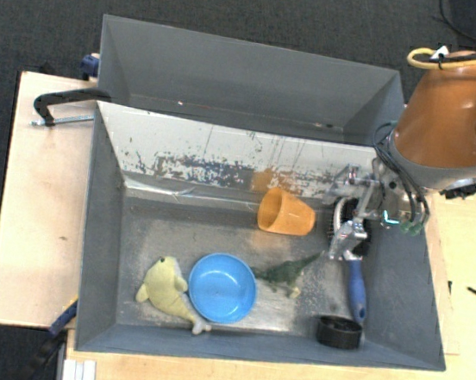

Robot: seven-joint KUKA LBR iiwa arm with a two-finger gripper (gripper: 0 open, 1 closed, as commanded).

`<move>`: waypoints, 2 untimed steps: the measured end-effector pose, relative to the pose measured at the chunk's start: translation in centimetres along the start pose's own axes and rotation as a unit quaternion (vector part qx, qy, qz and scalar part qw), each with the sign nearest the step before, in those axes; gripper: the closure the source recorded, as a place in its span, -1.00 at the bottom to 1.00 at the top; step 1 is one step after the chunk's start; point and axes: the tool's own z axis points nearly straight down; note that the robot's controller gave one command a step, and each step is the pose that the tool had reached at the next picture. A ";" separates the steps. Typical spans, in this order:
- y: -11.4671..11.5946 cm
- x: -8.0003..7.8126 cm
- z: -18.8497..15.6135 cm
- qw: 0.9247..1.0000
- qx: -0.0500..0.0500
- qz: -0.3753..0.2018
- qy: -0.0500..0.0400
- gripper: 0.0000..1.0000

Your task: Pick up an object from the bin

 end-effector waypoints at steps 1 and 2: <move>5.7 2.4 13.6 0.998 0.001 -0.061 -0.001 -1.00; 2.9 2.0 10.4 0.999 0.001 -0.050 -0.007 -1.00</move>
Offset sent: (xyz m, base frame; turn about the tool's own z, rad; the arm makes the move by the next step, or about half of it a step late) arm -0.0245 0.0564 -0.1363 -0.1229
